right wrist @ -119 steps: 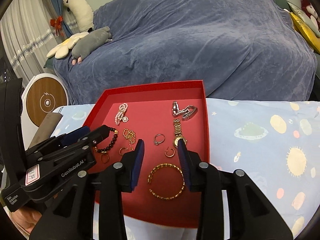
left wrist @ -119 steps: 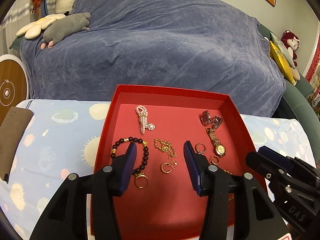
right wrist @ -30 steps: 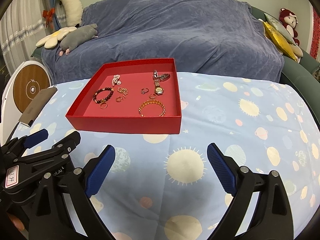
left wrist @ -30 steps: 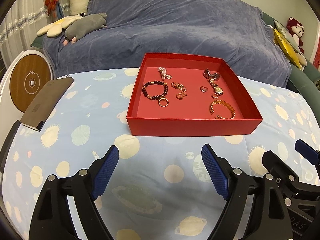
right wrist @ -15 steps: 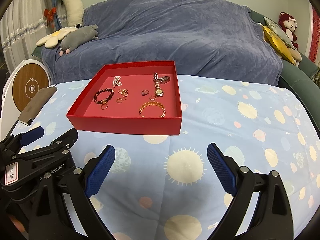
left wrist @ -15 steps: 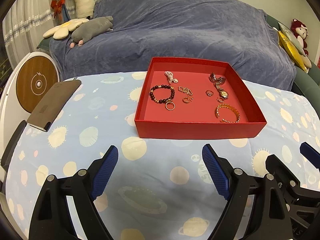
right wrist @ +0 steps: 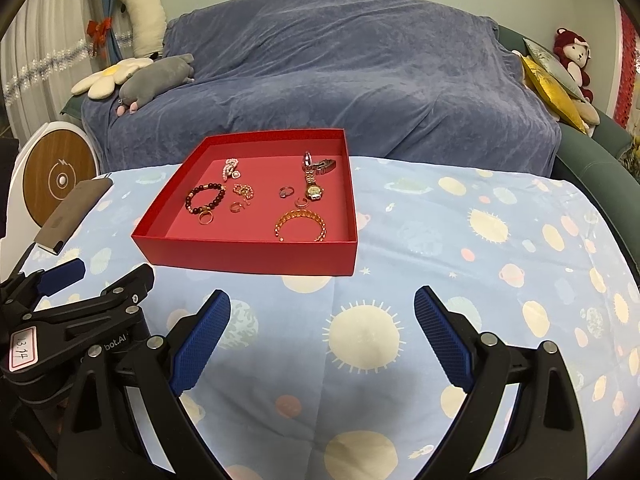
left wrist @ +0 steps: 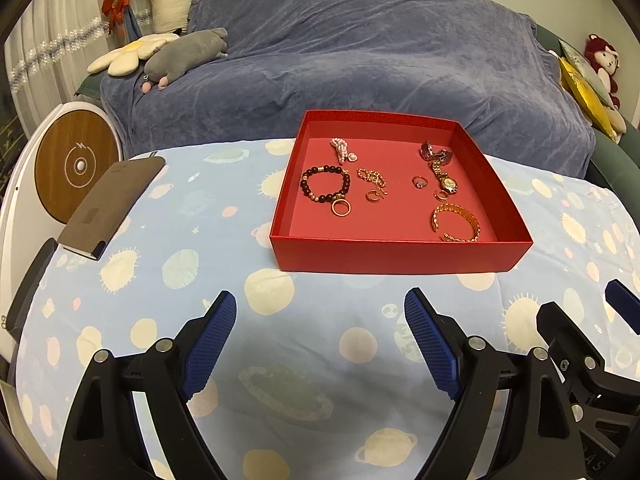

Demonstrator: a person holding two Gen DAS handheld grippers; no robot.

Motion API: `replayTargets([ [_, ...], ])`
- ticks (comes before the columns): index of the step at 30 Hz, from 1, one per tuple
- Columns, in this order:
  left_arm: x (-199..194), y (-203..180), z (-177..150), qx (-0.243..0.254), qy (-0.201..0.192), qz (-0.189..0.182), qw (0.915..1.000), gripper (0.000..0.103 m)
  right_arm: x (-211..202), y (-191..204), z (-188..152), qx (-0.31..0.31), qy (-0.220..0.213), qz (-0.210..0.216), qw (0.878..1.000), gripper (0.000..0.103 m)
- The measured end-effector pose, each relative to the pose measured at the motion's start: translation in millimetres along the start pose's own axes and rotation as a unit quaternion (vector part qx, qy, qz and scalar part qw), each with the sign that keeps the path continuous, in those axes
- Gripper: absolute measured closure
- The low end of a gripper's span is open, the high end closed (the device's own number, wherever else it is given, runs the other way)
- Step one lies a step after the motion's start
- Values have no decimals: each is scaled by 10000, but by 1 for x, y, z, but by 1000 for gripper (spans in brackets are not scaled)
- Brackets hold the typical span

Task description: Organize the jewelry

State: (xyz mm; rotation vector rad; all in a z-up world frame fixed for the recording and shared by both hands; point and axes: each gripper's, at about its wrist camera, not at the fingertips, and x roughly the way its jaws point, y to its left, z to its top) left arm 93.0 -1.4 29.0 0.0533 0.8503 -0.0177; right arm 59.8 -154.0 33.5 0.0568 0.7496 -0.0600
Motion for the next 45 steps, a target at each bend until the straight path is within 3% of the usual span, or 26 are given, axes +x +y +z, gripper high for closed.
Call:
replayTargets([
  [16,-13,0,-1,20,-514,49,9987,20,-7,1,1,40,-122,6,9999,12],
  [32,-5,1,-3,-107,-125,35,9999,20,-9,5,1,-118,-139,-77,9998,12],
  [40,-7,-1,-3,28,-261,84,9996,20,-7,6,0,-131,-134,-73,9998,12],
  [45,-4,0,-2,0,-139,70,9999,20,-7,6,0,-127,-131,-62,9998,12],
])
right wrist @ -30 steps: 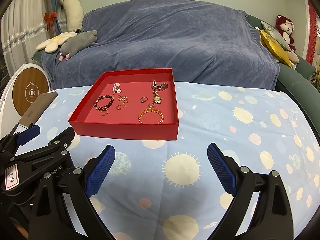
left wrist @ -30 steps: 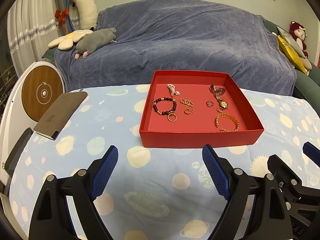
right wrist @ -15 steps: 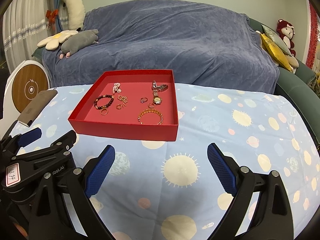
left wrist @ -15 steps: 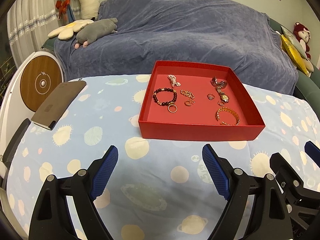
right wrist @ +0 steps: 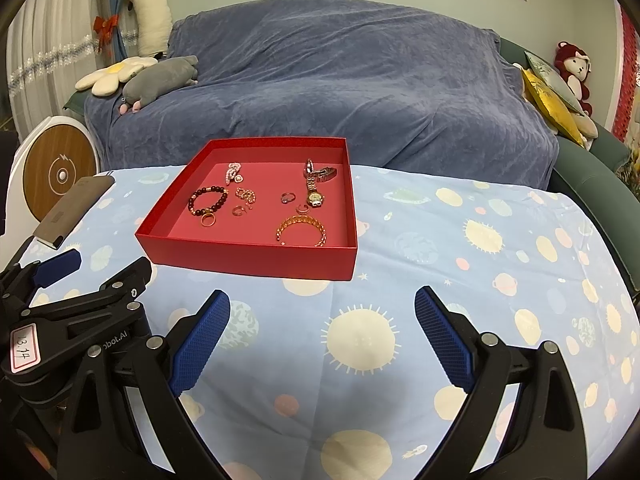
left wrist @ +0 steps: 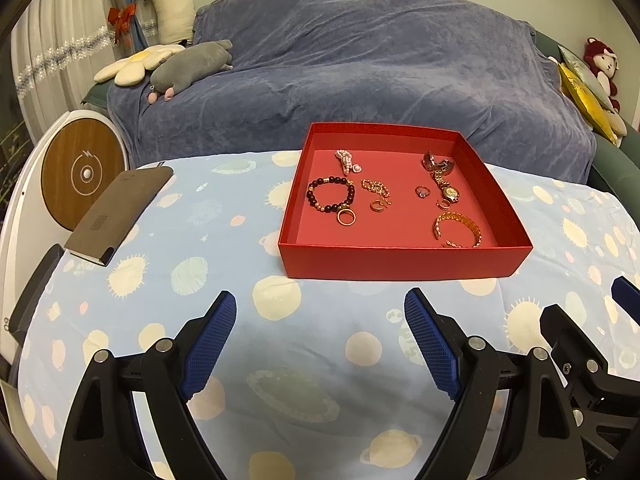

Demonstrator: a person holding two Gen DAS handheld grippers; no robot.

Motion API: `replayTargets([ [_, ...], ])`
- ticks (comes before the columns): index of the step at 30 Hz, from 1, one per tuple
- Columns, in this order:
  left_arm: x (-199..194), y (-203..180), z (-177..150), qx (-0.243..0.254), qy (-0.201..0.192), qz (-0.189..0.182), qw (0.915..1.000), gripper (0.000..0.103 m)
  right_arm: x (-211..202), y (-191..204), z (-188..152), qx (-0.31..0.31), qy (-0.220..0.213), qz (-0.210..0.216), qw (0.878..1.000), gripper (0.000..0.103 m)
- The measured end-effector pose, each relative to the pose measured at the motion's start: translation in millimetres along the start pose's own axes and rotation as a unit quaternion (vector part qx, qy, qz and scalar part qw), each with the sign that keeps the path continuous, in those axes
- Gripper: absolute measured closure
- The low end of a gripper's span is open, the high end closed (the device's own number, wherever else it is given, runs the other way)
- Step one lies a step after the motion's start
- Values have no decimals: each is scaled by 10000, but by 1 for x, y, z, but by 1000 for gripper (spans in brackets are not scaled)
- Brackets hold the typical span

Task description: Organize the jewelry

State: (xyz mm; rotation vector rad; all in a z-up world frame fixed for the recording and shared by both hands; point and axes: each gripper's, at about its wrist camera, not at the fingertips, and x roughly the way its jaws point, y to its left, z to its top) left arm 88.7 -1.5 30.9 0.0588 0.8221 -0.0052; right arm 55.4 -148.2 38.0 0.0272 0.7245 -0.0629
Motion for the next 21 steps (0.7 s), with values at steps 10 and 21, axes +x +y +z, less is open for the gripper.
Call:
replayTargets([
  [10,-1,1,-1,-47,106,-20,9999,20,0,0,0,-1,-7,-1,10000,12],
  [21,-3,1,-2,-53,55,58,10000,20,0,1,-1,-2,-16,8,10000,12],
])
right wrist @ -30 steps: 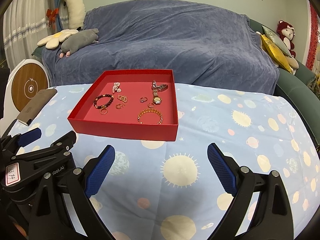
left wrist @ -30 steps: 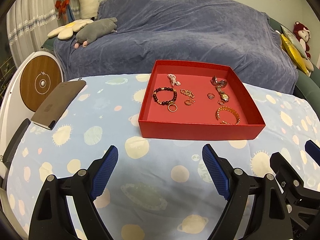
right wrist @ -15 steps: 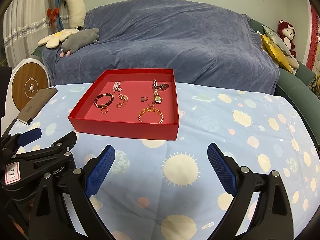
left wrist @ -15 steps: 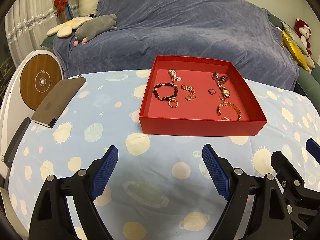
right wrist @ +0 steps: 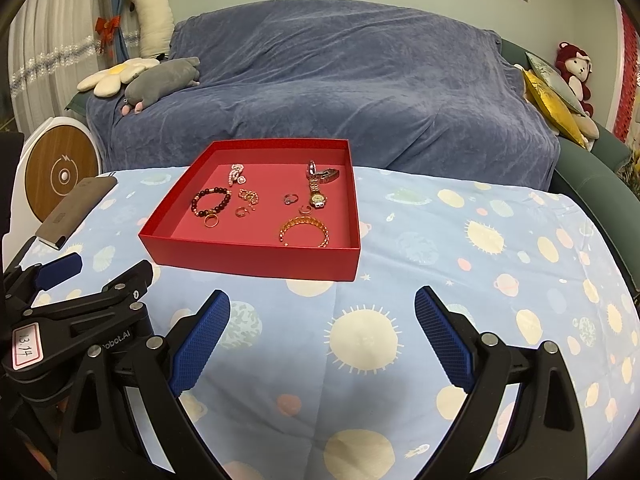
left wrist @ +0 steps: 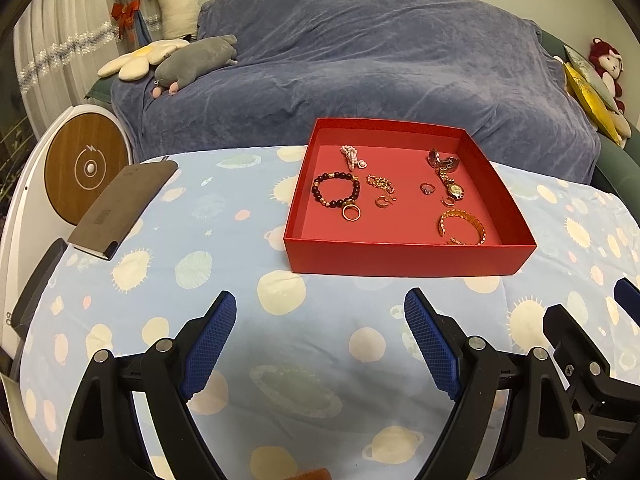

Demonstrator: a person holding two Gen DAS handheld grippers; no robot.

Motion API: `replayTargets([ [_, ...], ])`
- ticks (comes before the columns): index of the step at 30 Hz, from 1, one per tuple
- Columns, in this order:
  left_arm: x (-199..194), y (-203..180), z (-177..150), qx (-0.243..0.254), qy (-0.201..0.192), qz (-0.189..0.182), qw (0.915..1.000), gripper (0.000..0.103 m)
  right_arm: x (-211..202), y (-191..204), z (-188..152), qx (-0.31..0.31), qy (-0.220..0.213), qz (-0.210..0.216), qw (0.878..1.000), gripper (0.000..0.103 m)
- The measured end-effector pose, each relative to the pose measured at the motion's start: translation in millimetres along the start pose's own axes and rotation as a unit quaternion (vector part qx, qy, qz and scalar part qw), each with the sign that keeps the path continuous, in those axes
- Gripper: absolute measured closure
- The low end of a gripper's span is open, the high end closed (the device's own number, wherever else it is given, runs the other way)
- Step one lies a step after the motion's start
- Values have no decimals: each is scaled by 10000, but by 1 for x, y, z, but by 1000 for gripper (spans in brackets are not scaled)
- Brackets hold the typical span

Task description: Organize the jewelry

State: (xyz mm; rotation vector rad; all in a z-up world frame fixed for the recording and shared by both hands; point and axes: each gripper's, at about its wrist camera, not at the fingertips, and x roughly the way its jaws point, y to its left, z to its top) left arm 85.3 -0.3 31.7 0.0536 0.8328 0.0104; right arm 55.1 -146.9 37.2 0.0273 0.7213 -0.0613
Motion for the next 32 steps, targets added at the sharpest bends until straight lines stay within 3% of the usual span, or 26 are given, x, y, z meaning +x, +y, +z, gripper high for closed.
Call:
replayTargets([
  [11,5,2,0,-1,82,-106,9999,20,-3,3,-1,-43,0,22,10000,12],
  [32,3,2,-1,48,-4,67,10000,20,-2,5,-2,-56,23,24,10000,12],
])
